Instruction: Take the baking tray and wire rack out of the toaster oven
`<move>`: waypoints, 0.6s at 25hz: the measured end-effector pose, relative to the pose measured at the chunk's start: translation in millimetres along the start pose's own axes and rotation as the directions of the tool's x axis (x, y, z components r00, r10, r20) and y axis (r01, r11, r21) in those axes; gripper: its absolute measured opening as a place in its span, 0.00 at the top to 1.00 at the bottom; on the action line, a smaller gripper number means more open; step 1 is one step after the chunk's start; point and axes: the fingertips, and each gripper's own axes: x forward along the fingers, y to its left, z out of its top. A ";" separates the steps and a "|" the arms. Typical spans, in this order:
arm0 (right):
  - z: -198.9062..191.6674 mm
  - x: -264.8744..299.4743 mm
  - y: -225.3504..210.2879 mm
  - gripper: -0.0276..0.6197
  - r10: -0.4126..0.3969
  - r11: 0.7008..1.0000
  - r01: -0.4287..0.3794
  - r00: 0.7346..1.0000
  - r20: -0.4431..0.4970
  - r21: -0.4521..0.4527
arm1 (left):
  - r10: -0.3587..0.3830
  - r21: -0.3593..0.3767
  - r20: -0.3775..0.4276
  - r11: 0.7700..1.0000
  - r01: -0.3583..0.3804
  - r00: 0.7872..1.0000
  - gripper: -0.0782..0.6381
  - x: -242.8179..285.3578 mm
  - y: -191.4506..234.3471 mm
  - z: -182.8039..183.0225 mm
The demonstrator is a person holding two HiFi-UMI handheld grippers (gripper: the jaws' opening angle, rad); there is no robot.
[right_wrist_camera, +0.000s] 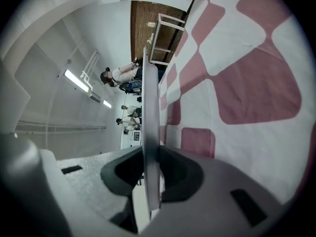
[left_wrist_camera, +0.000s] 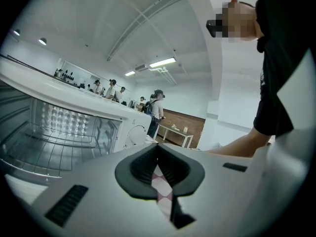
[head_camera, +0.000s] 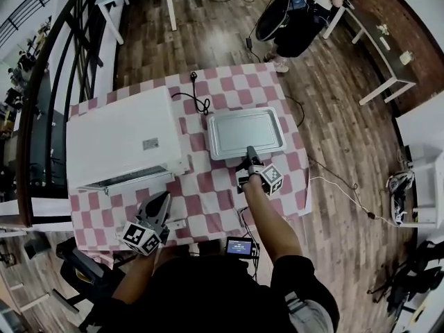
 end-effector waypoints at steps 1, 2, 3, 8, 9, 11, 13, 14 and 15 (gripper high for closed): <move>1.3 4.1 -0.4 0.83 -0.006 1.000 0.006 1.000 -0.003 -0.008 | 0.011 -0.001 0.005 1.000 -0.011 1.000 0.90 -1.0 1.6 0.2; 2.5 8.0 -0.7 0.83 -0.009 1.000 0.009 1.000 -0.008 -0.014 | 0.023 -0.003 0.009 1.000 -0.023 1.000 0.90 -1.9 3.4 0.5; 3.3 11.8 -0.8 0.83 -0.010 1.000 0.010 1.000 -0.013 -0.018 | 0.035 -0.005 0.012 0.999 -0.035 0.999 0.90 -2.8 5.1 1.1; 4.1 21.0 -4.8 0.83 -0.034 0.999 0.033 0.999 -0.035 -0.033 | 0.060 -0.009 0.011 0.998 -0.060 0.998 0.90 -6.0 7.5 6.1; 5.2 22.0 -6.1 0.83 -0.039 0.999 0.038 0.999 -0.036 -0.030 | 0.060 -0.008 0.012 0.998 -0.060 0.998 0.90 -6.2 6.7 6.7; 7.5 24.4 -8.8 0.83 -0.052 0.998 0.051 0.998 -0.038 -0.026 | 0.057 0.000 0.018 0.998 -0.057 0.998 0.90 -7.4 5.3 6.8; 9.3 27.7 -10.4 0.83 -0.065 0.998 0.064 0.997 -0.038 -0.022 | 0.053 0.010 0.021 0.999 -0.053 0.998 0.90 -9.7 5.2 5.6; 10.1 29.3 -11.4 0.83 -0.072 0.997 0.071 0.997 -0.041 -0.019 | 0.052 0.011 0.020 0.999 -0.052 0.998 0.90 -10.6 5.0 5.1; 10.8 30.7 -12.8 0.83 -0.084 0.996 0.083 0.995 -0.047 -0.016 | 0.052 0.009 0.017 0.999 -0.052 0.999 0.90 -11.0 4.3 4.5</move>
